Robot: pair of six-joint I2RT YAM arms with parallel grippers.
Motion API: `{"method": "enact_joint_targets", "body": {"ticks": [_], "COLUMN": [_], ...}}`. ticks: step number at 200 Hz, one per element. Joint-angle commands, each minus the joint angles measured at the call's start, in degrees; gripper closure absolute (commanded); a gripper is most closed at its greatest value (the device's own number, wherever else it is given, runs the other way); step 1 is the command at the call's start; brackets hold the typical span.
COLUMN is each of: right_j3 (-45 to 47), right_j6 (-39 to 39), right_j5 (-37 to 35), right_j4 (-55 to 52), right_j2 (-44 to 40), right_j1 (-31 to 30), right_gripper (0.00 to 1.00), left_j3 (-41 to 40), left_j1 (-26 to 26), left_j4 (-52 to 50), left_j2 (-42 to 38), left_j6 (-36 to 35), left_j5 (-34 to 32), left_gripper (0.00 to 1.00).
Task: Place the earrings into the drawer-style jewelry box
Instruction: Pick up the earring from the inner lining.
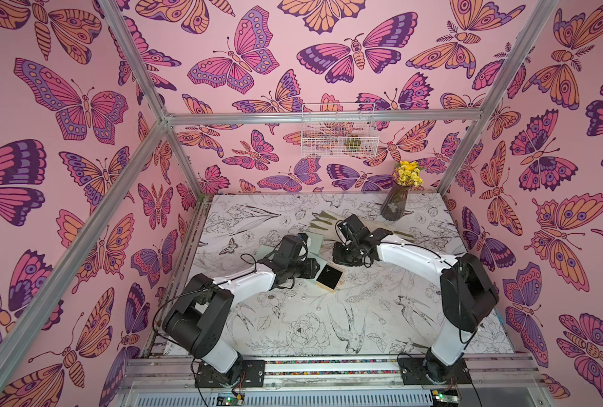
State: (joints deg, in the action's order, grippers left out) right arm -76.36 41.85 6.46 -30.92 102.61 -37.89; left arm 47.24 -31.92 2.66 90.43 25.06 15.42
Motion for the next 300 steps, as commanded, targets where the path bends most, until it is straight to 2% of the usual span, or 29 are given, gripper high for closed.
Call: {"method": "enact_joint_targets", "body": {"ticks": [1,44,82,173,300], "right_j3": [-5.2,-11.2,-12.8,-13.3,-15.8], "right_j6": [-2.2,-1.9,-1.8,-1.7,-2.2], "right_j5": [-3.9,-5.2,-4.4,-2.5,-3.7], "right_j4": [-7.8,-12.1,-13.5,-12.2,-13.4], "right_j2": [3.6,8.3,10.4,13.3,16.4], "right_j1": [-2.5,-4.3,-4.6,-4.6,-4.6], "right_gripper": [0.77,0.8,0.85,0.82,0.84], "left_j3": [-2.4,-3.8,-3.9,-3.7,-3.4], "left_j1": [2.2,4.8,5.3,5.4,5.4], "left_j4": [4.7,9.2,9.5,8.5,7.6], "left_j2": [-0.1,2.7,4.6,6.3,6.2], "left_j6": [2.9,5.5,5.7,5.3,5.0], "left_j5": [5.4,10.5,10.7,10.6,10.3], "left_gripper": [0.52,0.52,0.52,0.52,0.52]}}
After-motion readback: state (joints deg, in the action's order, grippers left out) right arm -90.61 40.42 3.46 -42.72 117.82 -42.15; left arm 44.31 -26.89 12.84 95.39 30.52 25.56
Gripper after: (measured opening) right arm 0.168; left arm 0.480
